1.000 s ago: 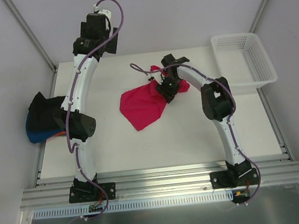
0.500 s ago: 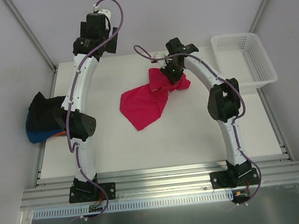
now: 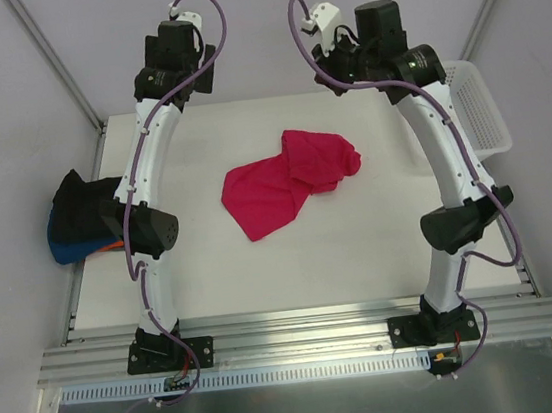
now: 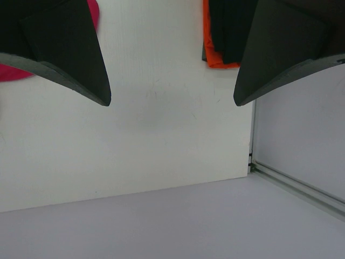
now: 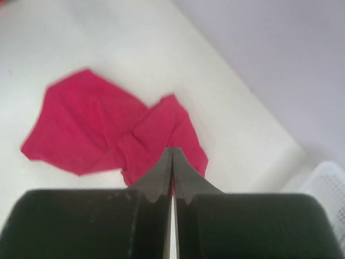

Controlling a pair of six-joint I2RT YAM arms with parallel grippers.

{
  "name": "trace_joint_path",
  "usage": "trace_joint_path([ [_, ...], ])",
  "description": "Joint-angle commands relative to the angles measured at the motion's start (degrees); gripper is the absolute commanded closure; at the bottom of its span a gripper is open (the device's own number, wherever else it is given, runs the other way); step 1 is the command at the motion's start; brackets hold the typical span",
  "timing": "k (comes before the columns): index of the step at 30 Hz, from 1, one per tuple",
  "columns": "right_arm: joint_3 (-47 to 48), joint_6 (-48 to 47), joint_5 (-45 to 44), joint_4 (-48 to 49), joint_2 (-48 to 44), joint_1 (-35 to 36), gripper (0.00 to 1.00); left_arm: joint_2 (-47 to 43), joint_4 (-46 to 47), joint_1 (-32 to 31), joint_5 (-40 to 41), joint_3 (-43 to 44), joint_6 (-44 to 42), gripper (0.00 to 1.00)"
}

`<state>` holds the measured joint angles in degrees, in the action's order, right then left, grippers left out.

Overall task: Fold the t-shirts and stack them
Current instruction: Move the tshirt to the center of the board, then flatten out the tshirt

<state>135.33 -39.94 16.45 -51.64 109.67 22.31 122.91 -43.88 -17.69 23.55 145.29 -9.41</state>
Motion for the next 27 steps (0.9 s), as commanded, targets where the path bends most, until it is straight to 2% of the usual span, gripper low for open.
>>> trace_joint_path([
  [1,4.2,5.0,3.6,6.1,-6.6,1.4,1.0,0.1,2.2,-0.5,2.9,3.2,0.4,0.01],
  [4,-1.6,2.3,3.5,6.3,-7.4,1.7,0.97,0.1,2.1,-0.6,3.0,3.2,0.4,0.01],
  [5,-3.9,-0.7,2.2,2.7,-7.1,2.0,0.83,0.0,2.1,-0.6,3.1,3.1,0.5,0.01],
  [6,-6.4,-2.4,2.4,0.7,-6.8,1.8,0.49,-0.1,2.2,-0.5,3.2,3.0,0.4,0.01],
  [7,-12.7,-3.9,2.9,-1.3,-6.7,1.7,0.37,-0.4,2.1,-0.5,3.3,2.8,0.3,0.01],
  [9,-19.3,-7.1,5.6,-4.7,-6.8,1.9,0.3,-0.7,2.1,-0.3,3.5,2.5,0.4,0.01],
  [10,-26.4,-7.9,6.0,-4.4,-7.2,1.9,0.3,-0.8,2.1,-0.2,3.7,2.3,0.2,0.01],
  [14,-37.5,-14.5,3.2,-1.9,-6.7,3.0,0.32,-1.0,2.2,0.2,4.5,2.2,0.0,0.01],
  [20,-36.7,-19.3,1.2,-2.9,0.9,3.0,0.39,-1.7,2.1,0.3,4.2,1.7,0.1,0.01],
  [27,-38.1,-21.3,-2.7,2.6,3.7,3.8,0.4,-2.1,2.1,0.3,3.9,1.2,0.2,0.01],
])
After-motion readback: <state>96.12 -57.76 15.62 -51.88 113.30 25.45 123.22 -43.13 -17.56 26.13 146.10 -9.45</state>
